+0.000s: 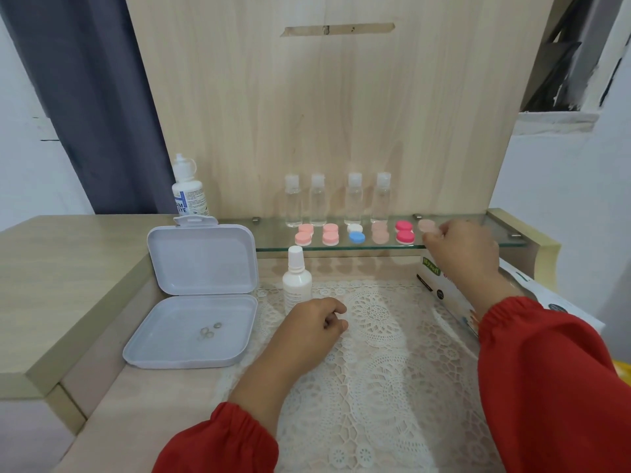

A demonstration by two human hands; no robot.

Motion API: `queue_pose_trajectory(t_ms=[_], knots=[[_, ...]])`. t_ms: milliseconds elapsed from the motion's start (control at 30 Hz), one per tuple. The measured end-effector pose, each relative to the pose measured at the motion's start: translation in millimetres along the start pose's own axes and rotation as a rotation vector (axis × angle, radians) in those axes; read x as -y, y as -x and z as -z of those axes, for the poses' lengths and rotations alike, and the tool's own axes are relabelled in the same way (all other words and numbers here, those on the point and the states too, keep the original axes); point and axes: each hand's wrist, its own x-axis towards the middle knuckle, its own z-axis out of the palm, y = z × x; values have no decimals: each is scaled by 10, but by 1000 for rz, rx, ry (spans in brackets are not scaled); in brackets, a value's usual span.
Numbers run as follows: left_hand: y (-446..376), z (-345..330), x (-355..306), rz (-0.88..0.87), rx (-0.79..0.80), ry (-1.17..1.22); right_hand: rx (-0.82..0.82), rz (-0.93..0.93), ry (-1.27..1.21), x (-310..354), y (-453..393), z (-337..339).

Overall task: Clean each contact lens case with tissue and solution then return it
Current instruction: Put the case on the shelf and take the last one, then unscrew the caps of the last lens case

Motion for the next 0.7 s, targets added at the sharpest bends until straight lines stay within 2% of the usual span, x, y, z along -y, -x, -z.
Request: queue_pose_trajectory(t_ms=[200, 267, 333, 533, 700], knots=[[-3, 4, 2, 3, 3, -2, -126, 46, -251, 38, 374, 198], [-5, 3, 1, 4, 8, 2, -113, 94, -325, 59, 599, 246], [-7, 3, 3, 5, 12, -5, -17, 144, -359, 62, 823, 215], [7, -16, -5, -6, 61, 33, 410, 255, -432, -7, 1167, -54], [14, -51, -21, -120, 123, -58, 554, 427, -293, -70, 1163, -191]])
